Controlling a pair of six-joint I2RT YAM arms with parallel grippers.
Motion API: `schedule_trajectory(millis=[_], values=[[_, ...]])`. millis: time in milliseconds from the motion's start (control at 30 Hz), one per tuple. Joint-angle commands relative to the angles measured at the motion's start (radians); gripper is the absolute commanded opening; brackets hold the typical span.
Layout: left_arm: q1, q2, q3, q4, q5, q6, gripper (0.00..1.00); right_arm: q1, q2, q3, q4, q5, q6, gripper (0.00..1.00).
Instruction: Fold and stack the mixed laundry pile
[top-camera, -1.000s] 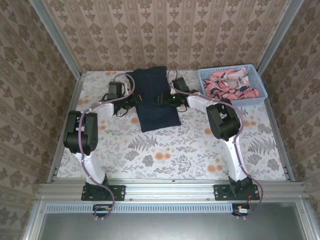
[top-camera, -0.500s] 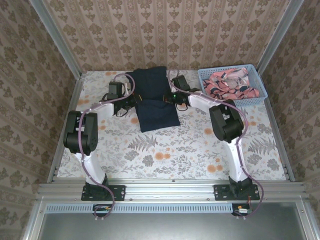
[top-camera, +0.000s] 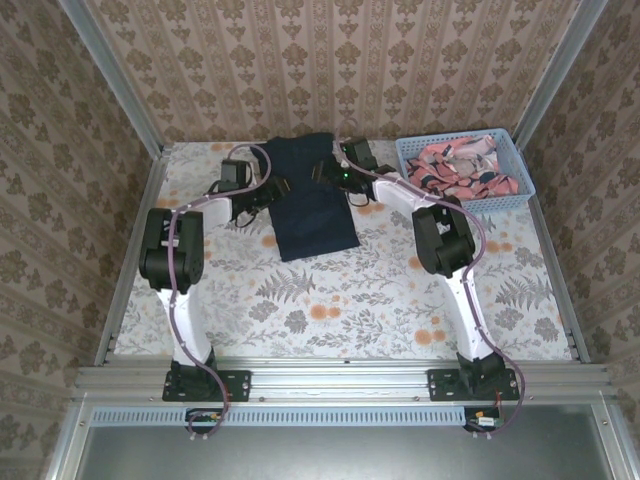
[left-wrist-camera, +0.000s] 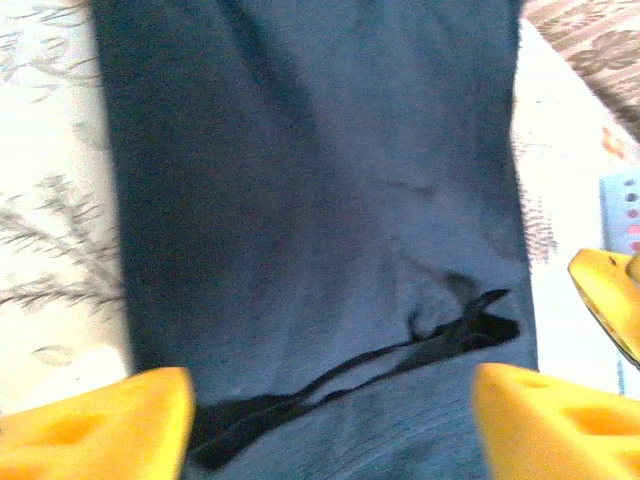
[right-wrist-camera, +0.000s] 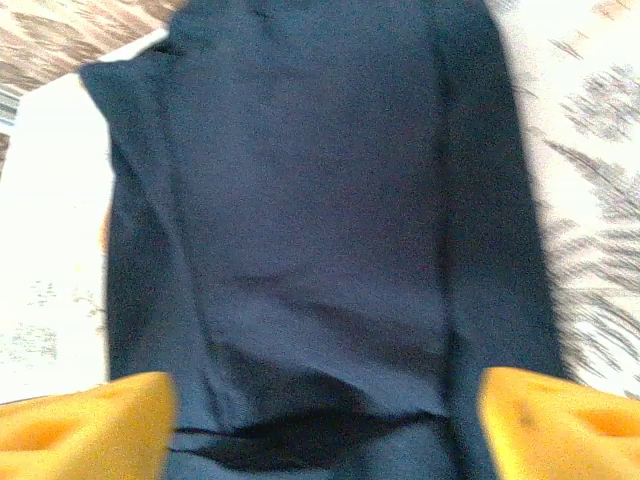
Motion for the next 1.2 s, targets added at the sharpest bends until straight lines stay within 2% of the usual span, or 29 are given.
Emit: schedule_trajectory(millis=[0, 133, 200, 233, 267, 367, 400, 433, 467, 533, 600, 733, 833, 1000, 1167], values=[[-0.014, -0.115, -0.027, -0.071, -0.091, 0.074, 1.00, -0.008, -0.120, -0.086, 0.012, 0.038, 0.009, 1.00], [-0.041, -0.244, -0.132, -0.062, -0.064, 0.056, 0.99, 0.002, -0.288, -0.276, 0.015, -0.002, -0.022, 1.00], [-0.066, -0.300, -0.198, -0.025, -0.023, 0.028, 0.85, 0.010, -0.373, -0.390, 0.025, -0.017, -0.038, 0.98], [-0.080, -0.324, -0.231, -0.008, -0.001, 0.006, 0.72, 0.015, -0.414, -0.451, 0.035, -0.027, -0.042, 0.92], [-0.095, -0.344, -0.266, 0.024, 0.025, -0.021, 0.57, 0.019, -0.448, -0.505, 0.040, -0.036, -0.040, 0.80], [-0.152, -0.359, -0.355, 0.130, 0.087, -0.114, 0.15, 0.032, -0.501, -0.628, 0.072, -0.089, 0.001, 0.31], [-0.170, -0.352, -0.370, 0.143, 0.095, -0.133, 0.04, 0.041, -0.509, -0.658, 0.094, -0.101, 0.014, 0.18], [-0.195, -0.342, -0.380, 0.149, 0.092, -0.148, 0.00, 0.053, -0.510, -0.683, 0.109, -0.096, 0.027, 0.04], [-0.217, -0.328, -0.388, 0.154, 0.085, -0.156, 0.00, 0.067, -0.505, -0.697, 0.111, -0.089, 0.036, 0.00], [-0.245, -0.295, -0.394, 0.155, 0.075, -0.164, 0.00, 0.084, -0.472, -0.703, 0.114, -0.094, 0.058, 0.00], [-0.246, -0.269, -0.403, 0.160, 0.055, -0.171, 0.00, 0.085, -0.432, -0.708, 0.123, -0.099, 0.099, 0.00], [-0.246, -0.239, -0.430, 0.128, -0.028, -0.154, 0.00, 0.067, -0.405, -0.750, 0.133, -0.028, 0.147, 0.00], [-0.246, -0.203, -0.458, 0.111, -0.076, -0.140, 0.00, 0.057, -0.380, -0.758, 0.097, -0.033, 0.162, 0.00], [-0.246, -0.140, -0.522, 0.168, -0.007, -0.193, 0.00, 0.070, -0.403, -0.869, 0.145, -0.058, 0.232, 0.00], [-0.306, -0.264, -0.621, 0.083, 0.015, -0.188, 0.00, 0.102, -0.544, -1.029, 0.118, -0.013, 0.250, 0.01]])
